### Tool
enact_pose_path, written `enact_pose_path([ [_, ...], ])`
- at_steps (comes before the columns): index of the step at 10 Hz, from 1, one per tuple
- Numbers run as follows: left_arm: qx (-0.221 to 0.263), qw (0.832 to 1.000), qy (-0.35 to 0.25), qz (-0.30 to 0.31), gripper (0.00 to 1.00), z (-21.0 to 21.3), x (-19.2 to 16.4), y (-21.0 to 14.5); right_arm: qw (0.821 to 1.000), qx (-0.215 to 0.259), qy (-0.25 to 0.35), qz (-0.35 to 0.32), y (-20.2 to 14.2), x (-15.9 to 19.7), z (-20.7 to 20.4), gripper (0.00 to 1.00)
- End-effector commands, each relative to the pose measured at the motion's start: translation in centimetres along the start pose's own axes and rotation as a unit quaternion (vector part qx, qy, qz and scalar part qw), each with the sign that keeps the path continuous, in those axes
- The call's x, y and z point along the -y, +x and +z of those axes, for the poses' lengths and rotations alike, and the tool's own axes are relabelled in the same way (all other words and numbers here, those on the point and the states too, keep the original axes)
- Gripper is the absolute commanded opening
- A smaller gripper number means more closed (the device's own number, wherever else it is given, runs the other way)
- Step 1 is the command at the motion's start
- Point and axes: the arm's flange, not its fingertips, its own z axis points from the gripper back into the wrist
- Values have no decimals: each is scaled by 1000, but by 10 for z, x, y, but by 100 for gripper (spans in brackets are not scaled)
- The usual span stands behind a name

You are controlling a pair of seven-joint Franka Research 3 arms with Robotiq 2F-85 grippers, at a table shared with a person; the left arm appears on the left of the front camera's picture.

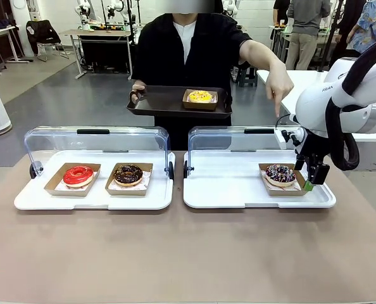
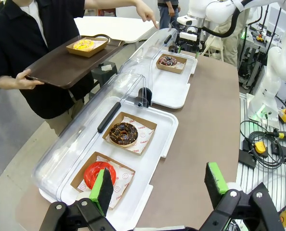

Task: Provide the desired donut to the person.
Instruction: Pick up and lift the Paper togo box containing the Donut pointed at by the person.

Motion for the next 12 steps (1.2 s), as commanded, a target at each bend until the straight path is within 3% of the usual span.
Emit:
enact_pose_path([
  [1,7,1000,-1,0,100,1,1,2,1000,-12,-4,3,-2,-5,5,100],
  [12,7,1000,-1,0,100,1,1,2,1000,9,1,-13,-4,21,-29,100],
])
